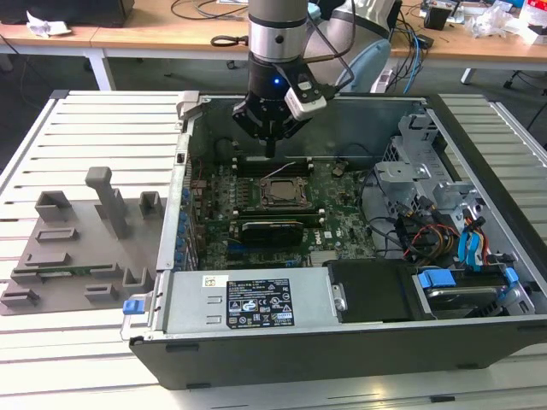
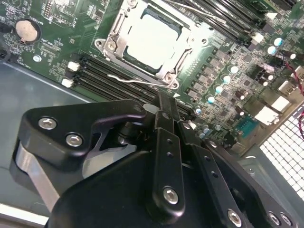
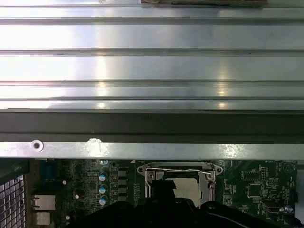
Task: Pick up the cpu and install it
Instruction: 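Install the first cpu locking lever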
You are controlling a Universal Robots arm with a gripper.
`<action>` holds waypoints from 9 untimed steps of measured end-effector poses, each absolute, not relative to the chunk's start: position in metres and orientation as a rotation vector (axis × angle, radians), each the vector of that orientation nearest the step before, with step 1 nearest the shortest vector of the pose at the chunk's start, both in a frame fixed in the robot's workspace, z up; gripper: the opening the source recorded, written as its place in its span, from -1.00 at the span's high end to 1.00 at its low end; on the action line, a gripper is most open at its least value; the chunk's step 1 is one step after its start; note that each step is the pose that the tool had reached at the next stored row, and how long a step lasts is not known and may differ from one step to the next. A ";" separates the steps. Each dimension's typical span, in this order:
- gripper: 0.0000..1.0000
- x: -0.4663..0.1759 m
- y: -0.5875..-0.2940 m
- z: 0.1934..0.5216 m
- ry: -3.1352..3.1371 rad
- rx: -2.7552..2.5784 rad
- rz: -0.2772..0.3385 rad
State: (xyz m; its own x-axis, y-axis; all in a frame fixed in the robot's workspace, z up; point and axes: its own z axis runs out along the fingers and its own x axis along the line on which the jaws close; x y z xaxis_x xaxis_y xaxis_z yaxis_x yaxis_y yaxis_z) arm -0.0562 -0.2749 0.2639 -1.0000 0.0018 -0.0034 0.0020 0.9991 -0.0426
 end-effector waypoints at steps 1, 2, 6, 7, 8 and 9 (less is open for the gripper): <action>0.79 -0.055 -0.275 0.264 3.138 0.003 -0.067; 0.79 -0.053 -0.275 0.264 3.138 0.003 -0.067; 0.79 -0.049 -0.275 0.263 3.138 0.003 -0.067; 0.79 -0.048 -0.275 0.263 3.138 0.003 -0.067; 0.79 -0.048 -0.275 0.263 3.138 0.003 -0.067; 0.79 -0.047 -0.275 0.263 3.138 0.003 -0.067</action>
State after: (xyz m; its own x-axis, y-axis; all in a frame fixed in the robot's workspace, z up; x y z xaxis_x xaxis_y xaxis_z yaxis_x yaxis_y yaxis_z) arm -0.0474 -0.2749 0.2629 -1.0000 0.0019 -0.0034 0.0020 0.9991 -0.0426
